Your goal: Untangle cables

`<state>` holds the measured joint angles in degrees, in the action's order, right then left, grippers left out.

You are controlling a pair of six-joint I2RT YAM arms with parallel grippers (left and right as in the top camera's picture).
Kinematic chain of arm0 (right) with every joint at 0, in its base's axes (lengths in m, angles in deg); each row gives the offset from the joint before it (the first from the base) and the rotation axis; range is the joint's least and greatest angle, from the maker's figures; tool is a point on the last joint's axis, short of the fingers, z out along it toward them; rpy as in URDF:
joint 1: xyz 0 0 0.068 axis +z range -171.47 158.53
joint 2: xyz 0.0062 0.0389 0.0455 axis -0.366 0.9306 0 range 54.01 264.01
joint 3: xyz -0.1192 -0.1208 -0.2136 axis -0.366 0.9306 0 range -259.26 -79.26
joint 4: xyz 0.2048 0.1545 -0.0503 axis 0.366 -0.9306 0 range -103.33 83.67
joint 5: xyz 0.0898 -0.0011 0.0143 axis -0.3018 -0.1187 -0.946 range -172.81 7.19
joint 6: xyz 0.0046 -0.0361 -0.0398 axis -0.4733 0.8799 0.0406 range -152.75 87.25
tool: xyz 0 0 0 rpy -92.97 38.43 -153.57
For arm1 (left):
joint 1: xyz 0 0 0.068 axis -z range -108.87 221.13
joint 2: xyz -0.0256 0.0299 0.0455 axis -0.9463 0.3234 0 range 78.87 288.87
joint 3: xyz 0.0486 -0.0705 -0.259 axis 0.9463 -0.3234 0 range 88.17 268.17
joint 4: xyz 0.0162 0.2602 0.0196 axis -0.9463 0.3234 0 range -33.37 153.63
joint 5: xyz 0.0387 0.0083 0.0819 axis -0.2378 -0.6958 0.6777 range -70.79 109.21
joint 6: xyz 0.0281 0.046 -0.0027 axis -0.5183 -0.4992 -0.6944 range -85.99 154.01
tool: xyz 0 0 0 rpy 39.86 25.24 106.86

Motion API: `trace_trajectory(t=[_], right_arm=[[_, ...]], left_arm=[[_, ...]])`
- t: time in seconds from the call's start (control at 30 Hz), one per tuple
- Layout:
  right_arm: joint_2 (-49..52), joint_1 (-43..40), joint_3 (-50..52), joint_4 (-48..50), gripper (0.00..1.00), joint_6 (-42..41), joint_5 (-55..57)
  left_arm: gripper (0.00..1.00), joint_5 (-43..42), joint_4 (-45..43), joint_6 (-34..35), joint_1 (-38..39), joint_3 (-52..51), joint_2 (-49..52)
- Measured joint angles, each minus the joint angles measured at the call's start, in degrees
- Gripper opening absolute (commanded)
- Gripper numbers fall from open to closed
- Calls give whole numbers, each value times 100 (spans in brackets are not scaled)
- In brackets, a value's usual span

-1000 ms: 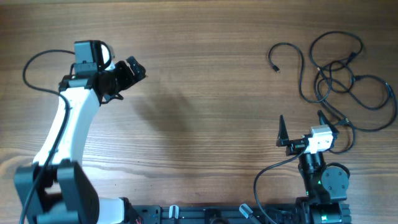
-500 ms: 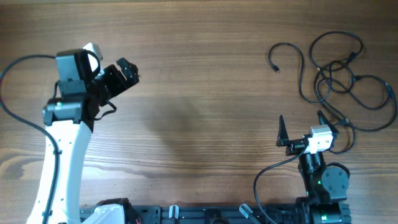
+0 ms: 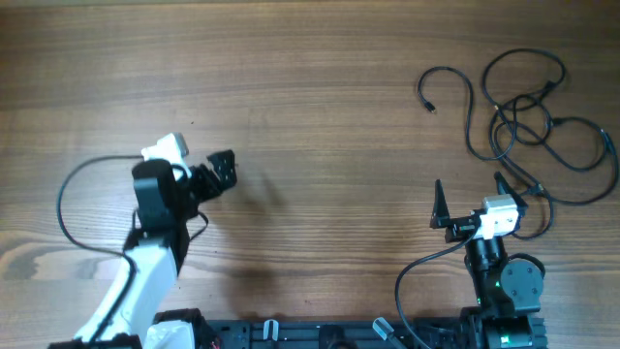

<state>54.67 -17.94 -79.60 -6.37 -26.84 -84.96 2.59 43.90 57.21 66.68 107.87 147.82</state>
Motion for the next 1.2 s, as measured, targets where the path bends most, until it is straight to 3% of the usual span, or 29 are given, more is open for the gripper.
trace_trajectory(t=[0.17,0.83,1.2], right_arm=[[0,0,0,0,100,0,0],[0,0,0,0,100,2,0],[0,0,0,2,100,2,0]], left_arm=[[100,-22,-883,0,0,-815,-378],[100,-24,-1196,0,0,-1727,-1222],[100,-15,-348,-2,0,-1912,-2752]])
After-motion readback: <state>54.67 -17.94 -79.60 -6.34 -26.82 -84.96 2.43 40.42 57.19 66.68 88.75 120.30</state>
